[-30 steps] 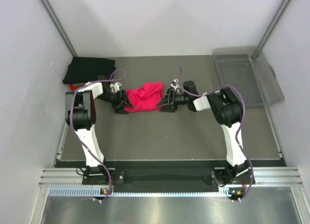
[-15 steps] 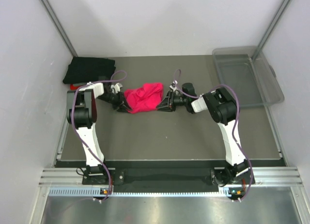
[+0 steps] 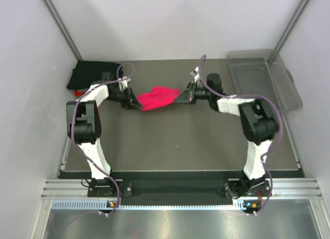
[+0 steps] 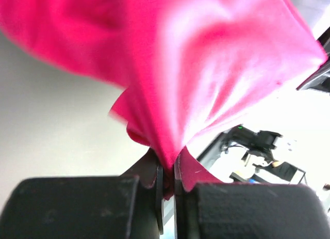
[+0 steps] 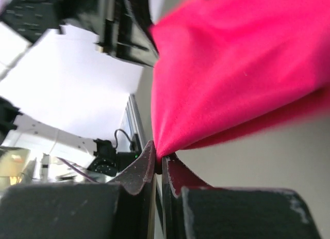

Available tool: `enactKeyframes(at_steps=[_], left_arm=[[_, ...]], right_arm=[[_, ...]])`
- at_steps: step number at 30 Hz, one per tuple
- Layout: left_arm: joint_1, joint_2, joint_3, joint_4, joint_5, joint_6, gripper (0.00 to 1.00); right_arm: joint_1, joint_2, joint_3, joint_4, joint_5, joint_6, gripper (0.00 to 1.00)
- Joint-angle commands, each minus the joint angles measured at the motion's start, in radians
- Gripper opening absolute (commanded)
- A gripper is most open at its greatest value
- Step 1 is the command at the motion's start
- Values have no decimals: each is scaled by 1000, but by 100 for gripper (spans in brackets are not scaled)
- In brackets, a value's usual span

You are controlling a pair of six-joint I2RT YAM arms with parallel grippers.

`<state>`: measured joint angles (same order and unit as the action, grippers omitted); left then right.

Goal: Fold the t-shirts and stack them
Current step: Fold the tshirt

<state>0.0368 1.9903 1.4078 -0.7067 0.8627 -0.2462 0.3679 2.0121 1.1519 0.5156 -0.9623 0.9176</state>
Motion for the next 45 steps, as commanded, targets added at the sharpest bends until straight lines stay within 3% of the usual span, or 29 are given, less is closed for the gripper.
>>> enactKeyframes(at_steps=[1,8,13,19,23,28,31,36,45], left_arm=[[-20,-143,71,81,64,-21,0],[-71,-154,69,92,52,-16,0],[-106,-122,60,92,59,-10,0],[-117,-16,199,46,76,10,0],[-117,85,394,3,49,30,0],[-118,165,649,-11,24,18,0],[-120,156,666,1,1,28,0],[-120,93,577,19,35,12,0],[-184,-16,17,24,64,110,0]], right_arm=[[-58,-218,2,-86,-58,-141,0],[-58,-348,-179,-100,-41,-212,0],[-55,-360,-207,-117,-30,-279,0],[-66,-284,-94,-129,-50,-305,0],[-95,-219,88,-236,-30,-437,0],[-139,-116,259,-292,-20,-474,0],[-167,-90,344,-298,-23,-467,0],[-182,-127,312,-304,-44,-465,0],[-153,-220,-3,-480,-115,-654,0]])
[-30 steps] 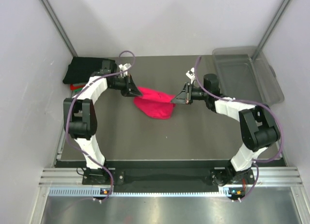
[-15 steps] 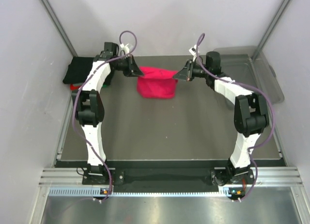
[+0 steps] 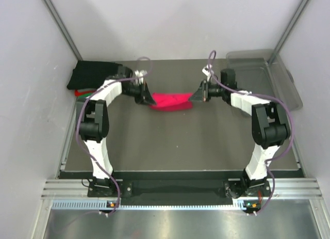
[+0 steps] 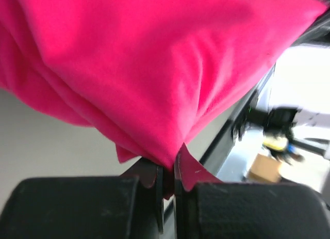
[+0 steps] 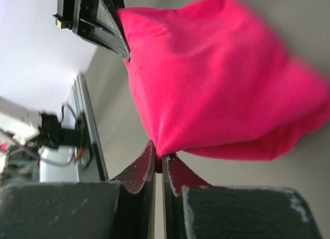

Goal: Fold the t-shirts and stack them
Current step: Fold the tshirt, then neatly place the folded tshirt to the corner

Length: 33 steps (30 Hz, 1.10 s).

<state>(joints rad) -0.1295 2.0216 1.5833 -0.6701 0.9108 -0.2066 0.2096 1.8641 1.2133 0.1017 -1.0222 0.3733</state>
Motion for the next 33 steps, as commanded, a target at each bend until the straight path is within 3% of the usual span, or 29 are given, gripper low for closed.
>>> enactKeyframes(at_steps=[1,3,7,9,12,13,15,16,18,21,26,33], left_arm=[[-22,-94,-228,25,22,69,0],[-25,-167,-357,140,25,58,0],[-27,-380,-581,193,-25,67,5],[-27,-464,-690,234,-70,23,39],[-30,-621,-814,328,-141,-59,99],[-29,-673,-835,346,-147,-65,99],[-21,-702,-850,351,-153,-62,99],[-13,-719,-844,340,-165,-62,99],[8,-728,-826,313,-209,-76,99],[21,-696,-819,313,-207,-86,99],[50,-506,-728,250,-236,-79,99],[54,-275,-638,283,-176,-111,97]], right_arm=[[16,-82,-130,-83,-64,-150,0],[31,-115,-190,-161,-70,-209,0],[80,-193,-358,-226,-75,-304,0],[91,-253,-434,-189,-55,-300,1],[96,-333,-478,-163,-26,-290,29],[97,-347,-486,-165,-35,-293,37],[97,-381,-483,-180,-74,-298,44],[96,-388,-463,-200,-88,-315,58],[96,-396,-427,-288,-114,-344,62],[100,-358,-313,-376,-139,-407,60],[120,-246,-180,-465,-133,-482,54],[145,-77,-58,-467,-110,-519,54]])
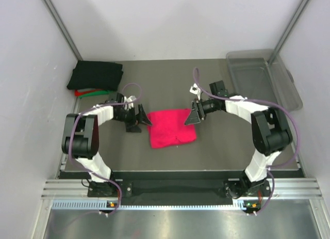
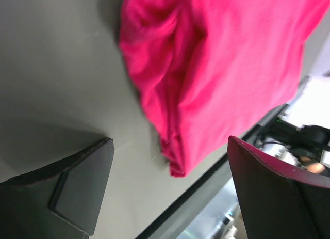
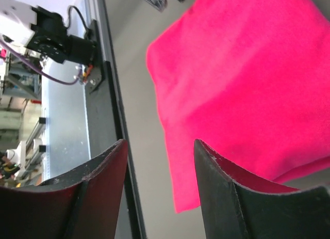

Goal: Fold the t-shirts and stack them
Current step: Neatly place the folded tshirt to the corner

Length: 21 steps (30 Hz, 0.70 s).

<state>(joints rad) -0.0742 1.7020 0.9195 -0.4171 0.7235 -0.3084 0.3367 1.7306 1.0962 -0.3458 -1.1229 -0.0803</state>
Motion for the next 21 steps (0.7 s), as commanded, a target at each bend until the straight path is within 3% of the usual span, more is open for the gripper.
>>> enactKeyframes(at_steps=[1,5,11,21], left_arm=[[1,88,31,40,16,-12,96],[-1,166,61,50,51,-24,89],[-16,251,99,73,105,-38,72],[-105,334,168,52,146,-29,63]], right_arm=[[24,78,67,-10,-5,-65,54],[28,180,96,24,11,-59,54],[28,262,100,134,18,-4,53],[33,291,48,272,18,68,53]])
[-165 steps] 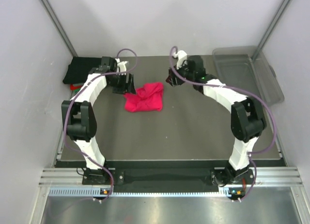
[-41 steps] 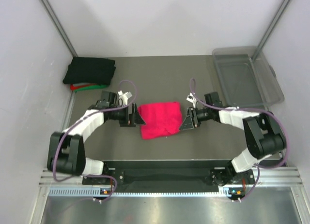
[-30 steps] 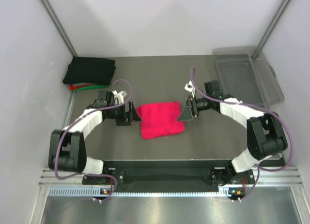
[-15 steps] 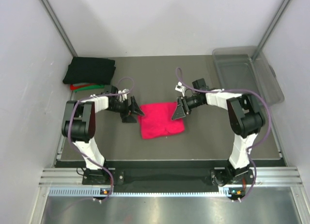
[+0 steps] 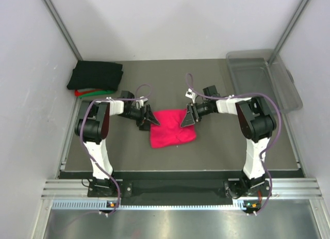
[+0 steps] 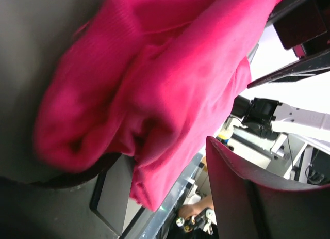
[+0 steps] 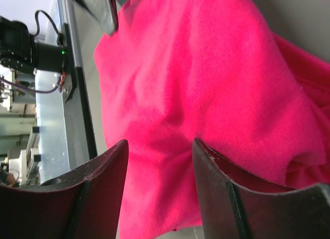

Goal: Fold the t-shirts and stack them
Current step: Neatly place the folded tshirt to the corner

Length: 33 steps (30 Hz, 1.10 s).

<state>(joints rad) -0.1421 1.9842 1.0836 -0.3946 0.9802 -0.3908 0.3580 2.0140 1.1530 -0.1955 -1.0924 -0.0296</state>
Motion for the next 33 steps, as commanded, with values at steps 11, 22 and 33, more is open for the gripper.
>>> enactKeyframes(at_steps=[11,22,33], left_arm=[[-77,83,93,-1,-143,75,17],[-65,84,556,-358,-320,352,0],[-21,139,803,-532,-652,507,0]], right_arm=[[13,-14,-36,156,-15,37,52],[-102,-397,-15,-266,77,-352,53],[-146,-652,-147,-349,111,-420,55]])
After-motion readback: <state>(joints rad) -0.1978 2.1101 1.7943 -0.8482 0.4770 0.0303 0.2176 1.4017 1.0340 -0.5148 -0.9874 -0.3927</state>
